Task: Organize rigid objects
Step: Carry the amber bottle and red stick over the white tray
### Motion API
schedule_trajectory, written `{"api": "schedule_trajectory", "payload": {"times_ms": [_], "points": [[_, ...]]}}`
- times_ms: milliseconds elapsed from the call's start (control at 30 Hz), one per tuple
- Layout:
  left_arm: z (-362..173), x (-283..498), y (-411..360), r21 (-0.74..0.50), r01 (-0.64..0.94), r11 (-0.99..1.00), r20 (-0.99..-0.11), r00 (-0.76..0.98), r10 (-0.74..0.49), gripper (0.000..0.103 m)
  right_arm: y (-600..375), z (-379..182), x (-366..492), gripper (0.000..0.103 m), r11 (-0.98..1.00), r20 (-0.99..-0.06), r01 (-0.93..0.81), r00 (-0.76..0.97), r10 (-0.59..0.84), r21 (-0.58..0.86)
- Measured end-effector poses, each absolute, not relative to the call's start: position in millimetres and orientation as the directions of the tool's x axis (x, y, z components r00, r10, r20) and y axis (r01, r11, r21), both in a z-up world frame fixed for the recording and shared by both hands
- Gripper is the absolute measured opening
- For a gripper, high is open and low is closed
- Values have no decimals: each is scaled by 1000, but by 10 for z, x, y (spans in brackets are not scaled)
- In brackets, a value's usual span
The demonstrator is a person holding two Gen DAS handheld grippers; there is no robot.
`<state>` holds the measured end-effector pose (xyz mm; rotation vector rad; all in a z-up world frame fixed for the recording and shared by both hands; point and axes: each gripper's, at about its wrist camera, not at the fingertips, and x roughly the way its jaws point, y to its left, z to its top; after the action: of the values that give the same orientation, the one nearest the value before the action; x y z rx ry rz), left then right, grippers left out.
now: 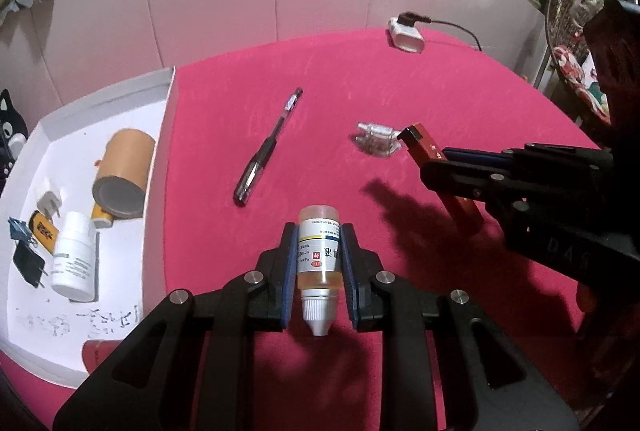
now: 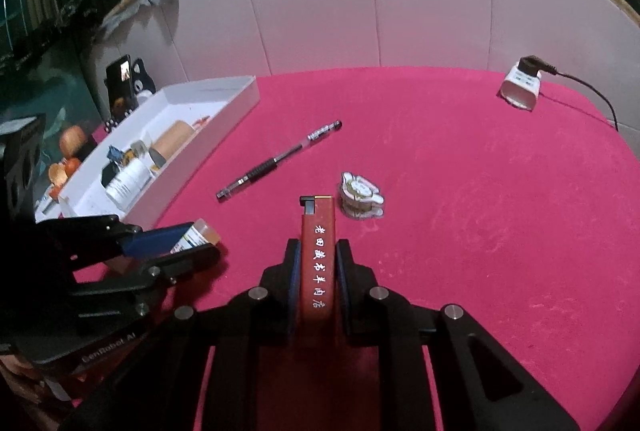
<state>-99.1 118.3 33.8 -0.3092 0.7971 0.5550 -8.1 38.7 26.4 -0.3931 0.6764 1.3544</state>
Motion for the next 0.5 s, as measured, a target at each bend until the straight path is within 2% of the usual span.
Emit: {"api": "schedule_trajectory", "payload": {"times_ms": [500], "points": [[668, -1246, 1248, -68, -611, 788, -666, 616, 421, 20, 394, 659, -309, 15, 144, -577, -983, 53, 815, 113]]}}
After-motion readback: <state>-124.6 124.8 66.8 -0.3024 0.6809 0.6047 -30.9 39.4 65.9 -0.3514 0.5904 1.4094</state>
